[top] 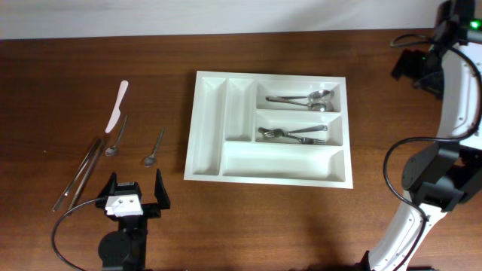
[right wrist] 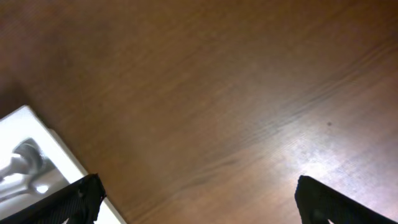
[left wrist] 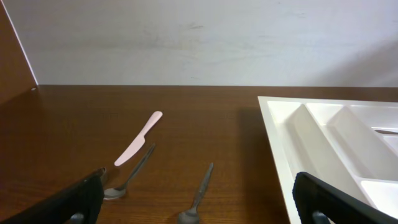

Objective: Pack container
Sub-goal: 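Raise the right gripper away to the upper right corner, then move the left gripper over the metal tongs on the left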

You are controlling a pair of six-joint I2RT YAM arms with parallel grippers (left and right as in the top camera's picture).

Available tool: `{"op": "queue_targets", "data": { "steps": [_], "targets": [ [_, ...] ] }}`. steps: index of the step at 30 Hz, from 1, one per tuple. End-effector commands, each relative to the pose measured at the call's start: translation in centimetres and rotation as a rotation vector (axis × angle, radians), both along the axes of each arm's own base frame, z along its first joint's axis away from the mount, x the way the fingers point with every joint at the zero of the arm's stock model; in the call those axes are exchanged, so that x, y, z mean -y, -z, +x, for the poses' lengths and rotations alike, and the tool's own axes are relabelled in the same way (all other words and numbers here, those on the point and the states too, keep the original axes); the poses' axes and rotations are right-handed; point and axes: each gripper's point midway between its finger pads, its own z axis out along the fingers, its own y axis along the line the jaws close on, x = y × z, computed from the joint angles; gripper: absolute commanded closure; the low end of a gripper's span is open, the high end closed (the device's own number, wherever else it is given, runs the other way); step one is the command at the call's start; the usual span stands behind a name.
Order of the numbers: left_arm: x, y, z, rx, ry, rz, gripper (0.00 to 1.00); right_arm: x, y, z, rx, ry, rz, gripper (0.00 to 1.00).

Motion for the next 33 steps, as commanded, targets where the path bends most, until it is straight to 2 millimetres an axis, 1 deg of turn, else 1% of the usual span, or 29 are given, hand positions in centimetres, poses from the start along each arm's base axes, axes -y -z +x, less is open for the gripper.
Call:
{"op": "queue_targets", "data": {
  "steps": [1, 6, 19, 21, 23, 24, 27, 29, 31, 33],
  "targets": [
    [0.3, 0.0, 0.0, 0.004, 0.015, -0.004, 0.01, 0.1, 0.2, -0.5, -0.026, -0.033, -0.012, 0.00],
    [0.3, 0.0, 0.0, 0.004, 0.015, -0.004, 0.01, 0.3, 0.5, -0.4, -0.039, -0.043, -0.020, 0.01],
    [0.3, -0.2, 0.0, 0.014, 0.015, -0.004, 0.01, 0.2, 0.5, -0.4, -0.038, -0.044, -0.019, 0.01],
    [1.3, -1.5, 0.1, 0.065, 0.072, -0.011, 0.01, 0.2, 0.5, -0.4, -0.038, -0.044, -0.019, 0.01],
    [2.6, -3.4, -0.1, 0.127, 0.148, -0.020, 0.01, 0.2, 0.5, -0.4, -0.038, -0.044, -0.019, 0.01],
    [2.5, -3.7, -0.2, 0.125, 0.146, -0.044, 0.01, 0.2, 0.5, -0.4, -0.038, -0.044, -0.019, 0.01],
    [1.8, -3.9, -0.7, 0.027, 0.098, -0.066, 0.01, 0.2, 0.5, -0.4, -0.038, -0.044, -0.019, 0.01],
    [0.3, -4.9, -1.2, -0.052, 0.010, -0.060, 0.01, 0.2, 0.5, -0.4, -0.038, -0.044, -0.019, 0.01],
    [-0.6, -6.7, -1.2, -0.081, -0.040, -0.037, 0.01, 0.2, 0.5, -0.4, -0.038, -0.044, -0.019, 0.01],
    [-0.8, -8.9, -0.8, -0.093, -0.048, 0.001, 0.01, 0.2, 0.5, -0.4, -0.038, -0.044, -0.019, 0.01]
  ]
}}
